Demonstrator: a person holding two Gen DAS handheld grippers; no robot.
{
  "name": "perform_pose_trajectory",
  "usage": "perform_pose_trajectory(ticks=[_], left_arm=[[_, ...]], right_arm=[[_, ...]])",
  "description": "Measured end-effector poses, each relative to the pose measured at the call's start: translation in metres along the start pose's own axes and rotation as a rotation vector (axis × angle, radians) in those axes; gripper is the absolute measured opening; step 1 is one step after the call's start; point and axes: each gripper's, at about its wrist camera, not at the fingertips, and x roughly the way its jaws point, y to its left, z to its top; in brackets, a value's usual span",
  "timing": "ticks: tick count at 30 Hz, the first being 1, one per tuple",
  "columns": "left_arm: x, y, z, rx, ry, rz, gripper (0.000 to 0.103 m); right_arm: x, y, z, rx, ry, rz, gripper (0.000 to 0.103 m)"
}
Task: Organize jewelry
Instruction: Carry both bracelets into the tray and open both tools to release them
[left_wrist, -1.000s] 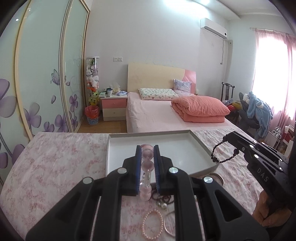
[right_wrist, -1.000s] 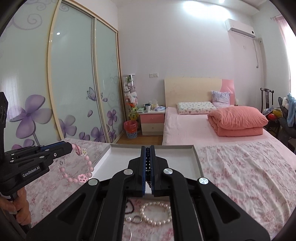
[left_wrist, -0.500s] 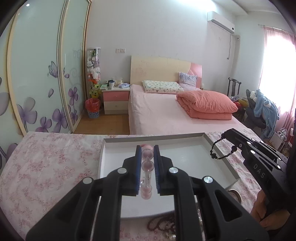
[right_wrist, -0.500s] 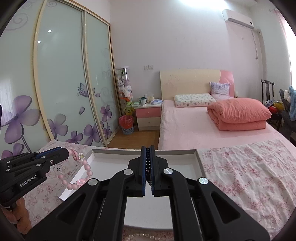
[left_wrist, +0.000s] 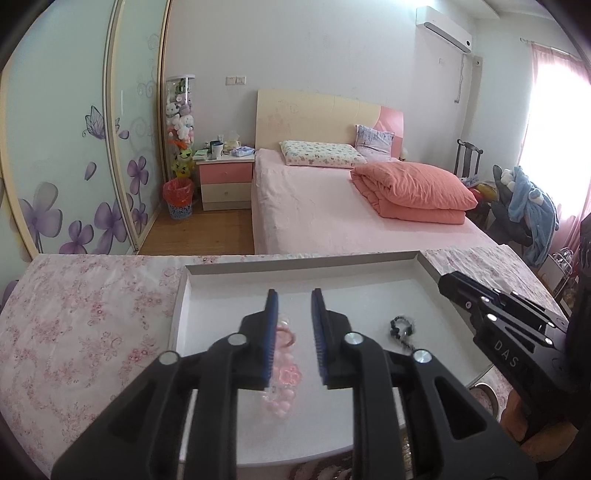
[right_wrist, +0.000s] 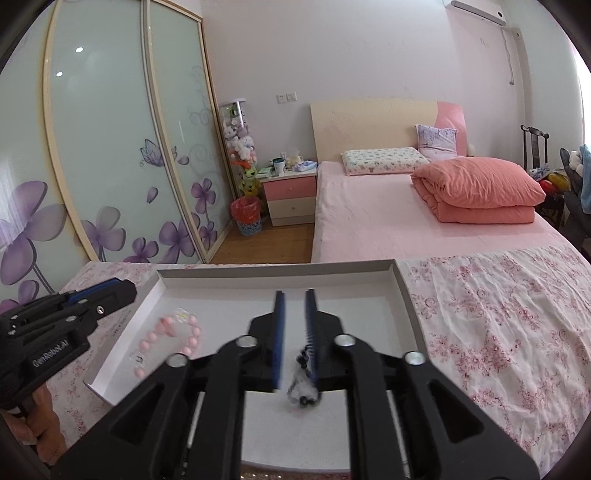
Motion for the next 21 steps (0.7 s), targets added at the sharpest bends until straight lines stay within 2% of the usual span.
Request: perform_pose_trajectory(ticks=[2, 13, 16, 21], left_arm=[[-0.001, 0.003, 0.0, -0.009, -0.001, 0.004, 0.026], [-0.024, 0.021, -0.006, -0.056, -0.003, 0.026, 0.03], [-0.036, 0.023, -0.013, -0.061, 0.001, 0.021, 0.031], [-0.065, 0.027, -0.039, -0.044, 0.025, 0.004, 0.042]], right_arm=[[-0.002, -0.004, -0.002, 0.008, -0.004, -0.009, 0.04], [-0.024, -0.008, 0.0, 0.006, -0.028, -0.029, 0.04], [-0.032, -0.006, -0.005, -0.005, -0.016, -0.03, 0.04], [-0.049, -0.011, -0.027, -0.019, 0.047, -0.04, 0.041]])
